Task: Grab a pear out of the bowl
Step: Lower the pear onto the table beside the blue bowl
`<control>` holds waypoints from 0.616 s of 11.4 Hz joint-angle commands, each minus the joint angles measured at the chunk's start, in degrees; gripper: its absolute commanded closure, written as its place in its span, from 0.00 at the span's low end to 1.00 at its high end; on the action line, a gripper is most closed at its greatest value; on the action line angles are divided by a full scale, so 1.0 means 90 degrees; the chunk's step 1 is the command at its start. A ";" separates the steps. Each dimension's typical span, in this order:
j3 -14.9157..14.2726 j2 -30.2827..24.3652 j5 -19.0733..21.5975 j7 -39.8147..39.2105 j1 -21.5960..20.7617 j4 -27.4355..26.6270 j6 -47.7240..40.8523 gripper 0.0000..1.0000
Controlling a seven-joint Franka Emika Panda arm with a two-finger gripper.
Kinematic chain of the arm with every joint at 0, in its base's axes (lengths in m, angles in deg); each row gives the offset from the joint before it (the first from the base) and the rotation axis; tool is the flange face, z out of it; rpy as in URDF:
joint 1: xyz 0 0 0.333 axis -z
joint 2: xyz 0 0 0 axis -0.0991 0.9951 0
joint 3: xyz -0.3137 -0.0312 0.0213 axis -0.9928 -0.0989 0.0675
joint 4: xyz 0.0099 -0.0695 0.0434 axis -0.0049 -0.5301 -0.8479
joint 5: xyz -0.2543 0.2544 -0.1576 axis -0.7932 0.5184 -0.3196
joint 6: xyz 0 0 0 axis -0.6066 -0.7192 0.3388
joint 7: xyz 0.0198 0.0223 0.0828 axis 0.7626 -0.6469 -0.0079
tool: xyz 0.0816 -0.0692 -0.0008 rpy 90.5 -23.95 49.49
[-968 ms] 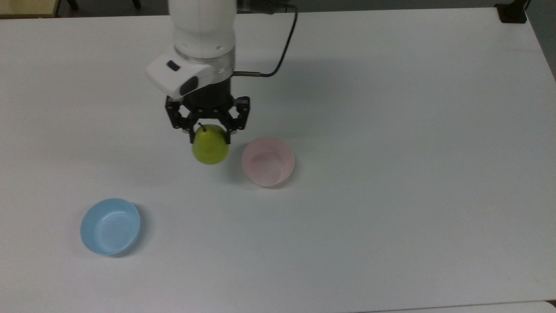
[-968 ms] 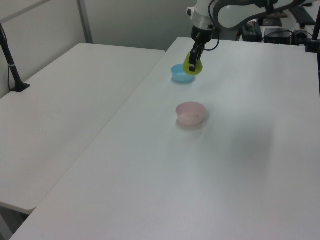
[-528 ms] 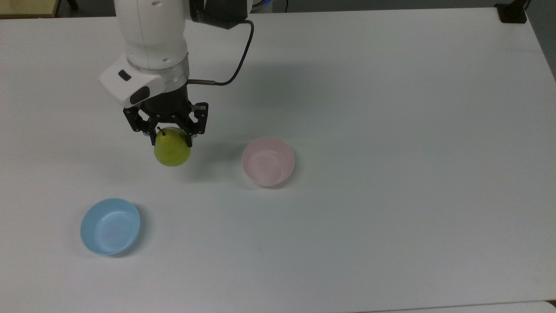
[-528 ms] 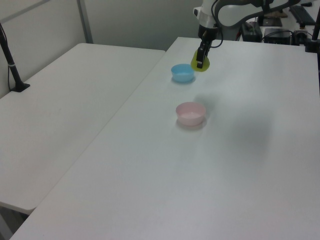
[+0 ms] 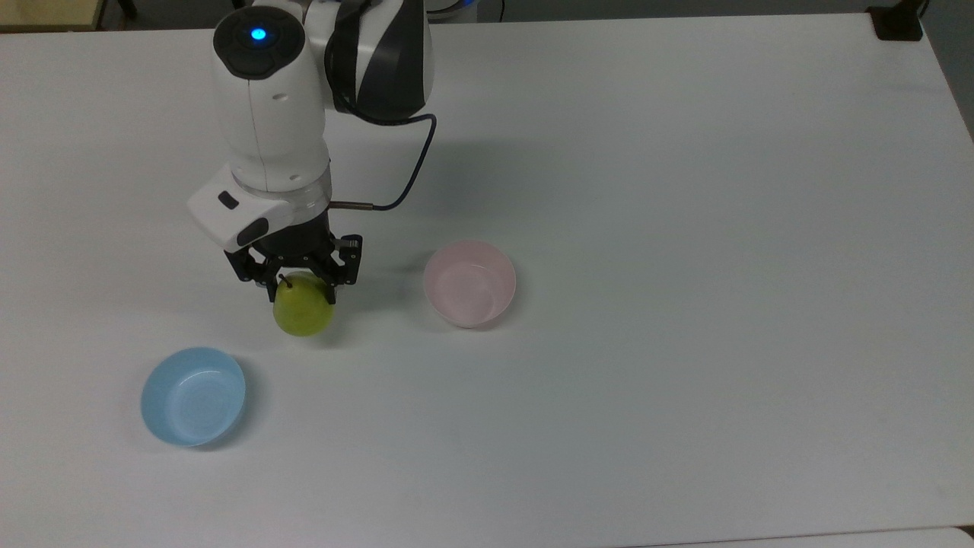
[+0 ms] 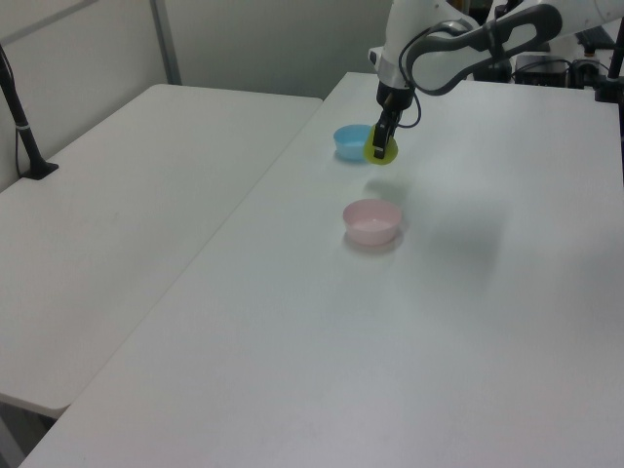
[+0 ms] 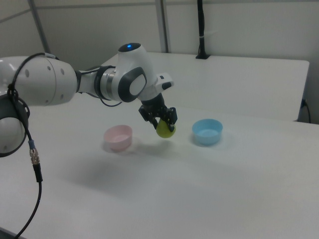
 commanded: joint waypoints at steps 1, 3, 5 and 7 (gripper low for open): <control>-0.0023 0.0349 -0.0011 -0.0142 0.0001 0.0124 0.0396 0.63; -0.0023 0.0477 -0.0147 -0.0123 0.0001 0.0114 0.0503 0.61; -0.0023 0.0497 -0.0216 -0.0113 0.0001 0.0076 0.0513 0.60; -0.0023 0.0497 -0.0216 -0.0113 0.0001 0.0075 0.0513 0.59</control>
